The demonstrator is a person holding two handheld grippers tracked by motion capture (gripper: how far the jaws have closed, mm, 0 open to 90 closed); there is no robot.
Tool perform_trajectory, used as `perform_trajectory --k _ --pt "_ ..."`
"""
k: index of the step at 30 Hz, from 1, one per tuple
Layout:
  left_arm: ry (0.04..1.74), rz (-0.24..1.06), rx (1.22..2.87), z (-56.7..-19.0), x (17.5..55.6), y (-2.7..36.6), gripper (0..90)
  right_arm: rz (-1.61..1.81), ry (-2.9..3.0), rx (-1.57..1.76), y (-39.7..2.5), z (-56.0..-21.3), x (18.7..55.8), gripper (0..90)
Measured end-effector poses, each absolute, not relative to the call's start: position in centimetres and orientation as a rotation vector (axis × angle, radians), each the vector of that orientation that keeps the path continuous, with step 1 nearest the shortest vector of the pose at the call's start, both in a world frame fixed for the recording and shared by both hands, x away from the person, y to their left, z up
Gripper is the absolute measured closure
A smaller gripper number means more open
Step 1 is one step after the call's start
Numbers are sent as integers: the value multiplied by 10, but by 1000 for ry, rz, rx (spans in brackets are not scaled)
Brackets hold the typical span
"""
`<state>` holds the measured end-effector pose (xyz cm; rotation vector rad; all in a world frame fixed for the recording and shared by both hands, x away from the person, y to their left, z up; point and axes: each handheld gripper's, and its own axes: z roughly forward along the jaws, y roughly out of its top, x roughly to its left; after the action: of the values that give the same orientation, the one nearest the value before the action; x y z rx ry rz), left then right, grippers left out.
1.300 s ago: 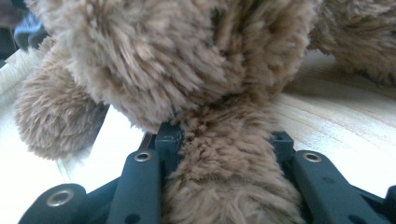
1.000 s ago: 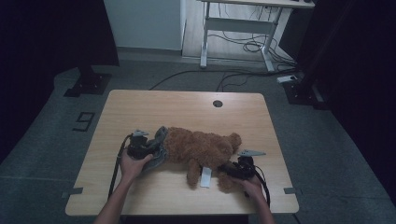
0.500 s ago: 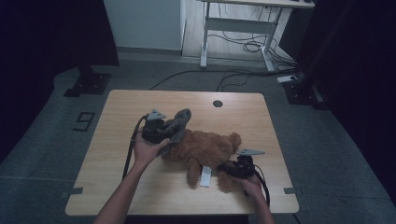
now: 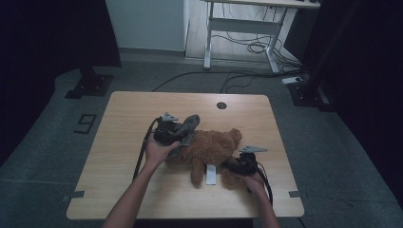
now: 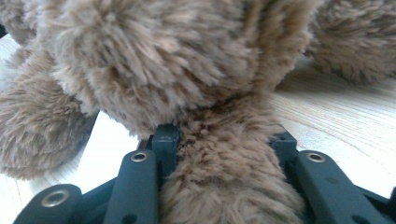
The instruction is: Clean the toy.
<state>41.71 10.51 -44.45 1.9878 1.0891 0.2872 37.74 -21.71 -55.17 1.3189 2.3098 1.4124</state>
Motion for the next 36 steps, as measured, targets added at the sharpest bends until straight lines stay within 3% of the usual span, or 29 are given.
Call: perform_trajectory --k 11,23,36 --pt "1064 312 1955 -467 397 116 772 1433 2279 1320 -230 -542 368 381" --pt "1005 340 1942 -479 367 117 778 1538 2089 1393 -260 -504 363 327" --pt "984 314 1925 -482 356 117 777 1581 2190 1327 -218 -473 386 223"
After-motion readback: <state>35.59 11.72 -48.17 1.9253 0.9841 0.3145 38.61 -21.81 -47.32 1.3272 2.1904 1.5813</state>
